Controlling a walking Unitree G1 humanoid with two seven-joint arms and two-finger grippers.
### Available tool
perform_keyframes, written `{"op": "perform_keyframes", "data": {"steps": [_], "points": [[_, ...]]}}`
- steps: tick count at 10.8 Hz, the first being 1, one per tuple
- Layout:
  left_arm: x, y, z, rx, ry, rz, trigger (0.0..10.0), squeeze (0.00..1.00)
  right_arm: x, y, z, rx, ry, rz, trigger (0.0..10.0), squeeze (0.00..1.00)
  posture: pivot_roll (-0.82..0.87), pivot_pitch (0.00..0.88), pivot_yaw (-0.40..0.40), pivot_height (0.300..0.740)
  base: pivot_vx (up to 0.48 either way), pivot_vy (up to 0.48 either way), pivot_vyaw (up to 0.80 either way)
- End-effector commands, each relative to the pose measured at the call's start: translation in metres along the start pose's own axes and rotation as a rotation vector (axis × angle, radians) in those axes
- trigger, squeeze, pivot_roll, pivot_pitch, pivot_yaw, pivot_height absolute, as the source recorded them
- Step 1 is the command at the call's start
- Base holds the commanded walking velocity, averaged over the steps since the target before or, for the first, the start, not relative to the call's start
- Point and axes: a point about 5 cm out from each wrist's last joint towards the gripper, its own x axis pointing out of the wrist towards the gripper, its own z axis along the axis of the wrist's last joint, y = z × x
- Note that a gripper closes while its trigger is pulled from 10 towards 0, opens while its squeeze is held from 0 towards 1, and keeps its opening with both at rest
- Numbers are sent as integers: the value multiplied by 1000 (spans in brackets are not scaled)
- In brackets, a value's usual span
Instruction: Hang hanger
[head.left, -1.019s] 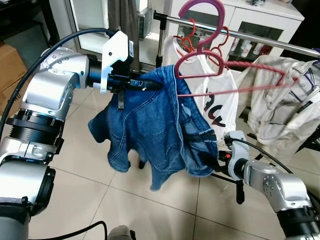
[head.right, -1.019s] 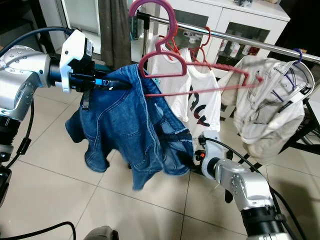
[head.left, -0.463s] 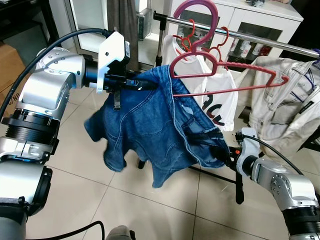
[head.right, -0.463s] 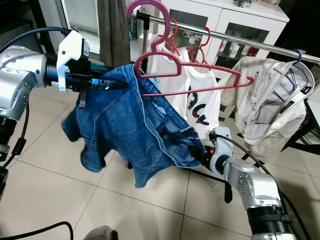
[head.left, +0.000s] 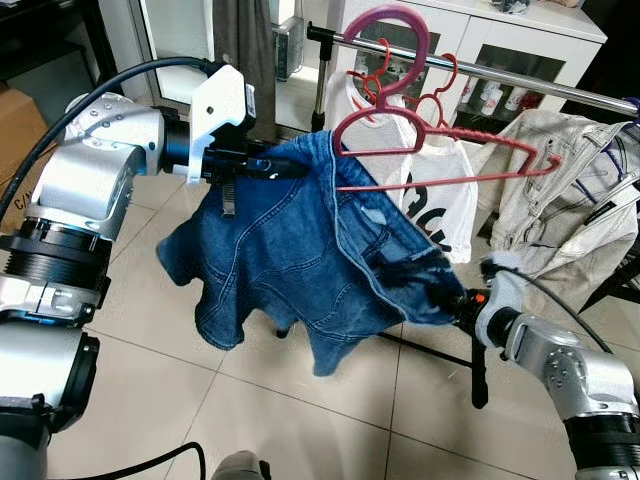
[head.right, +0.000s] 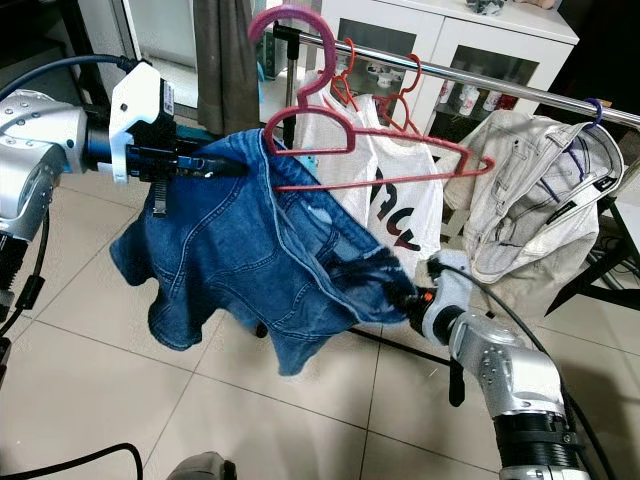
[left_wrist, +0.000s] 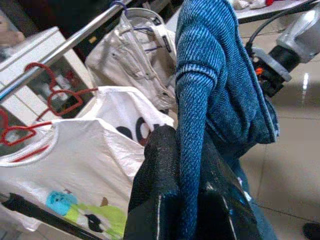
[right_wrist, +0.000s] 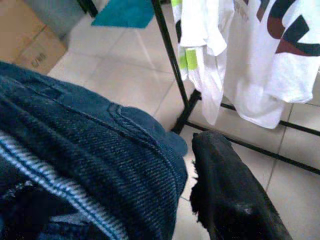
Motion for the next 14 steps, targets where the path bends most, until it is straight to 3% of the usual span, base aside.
{"op": "perform_keyframes", "data": {"steps": [1, 3, 4, 6, 8, 11, 14], "points": [[-4, 1, 2, 41, -18, 56, 0, 0, -5, -8, 4, 52, -22, -21, 0, 0, 59, 0, -84, 740, 0, 0, 0], [-2, -13, -1, 64, -57, 42, 0, 0, -8, -15, 7, 150, -35, -27, 0, 0, 64, 0, -98, 740, 0, 0, 0], [-1, -36, -5, -1, -90, -66, 0, 0, -8, -19, 13, 163, -40, -36, 0, 0, 68, 0, -106, 740, 0, 0, 0], [-4, -58, -38, -30, 90, -144, 0, 0, -6, -18, 32, 138, -72, -29, 0, 0, 68, 0, -106, 740, 0, 0, 0], [-4, -70, -53, -35, 194, -190, 0, 0, -7, -21, 45, 129, -96, -35, 0, 0, 67, 0, -106, 740, 0, 0, 0], [2, -76, -67, -35, 286, -165, 0, 0, -8, -18, 56, 111, -119, -22, 0, 0, 65, 0, -99, 740, 0, 0, 0], [3, -60, -92, -5, 470, 42, 0, 0, -9, -8, 63, 27, -118, 6, 0, 0, 59, 0, -89, 740, 0, 0, 0]]}}
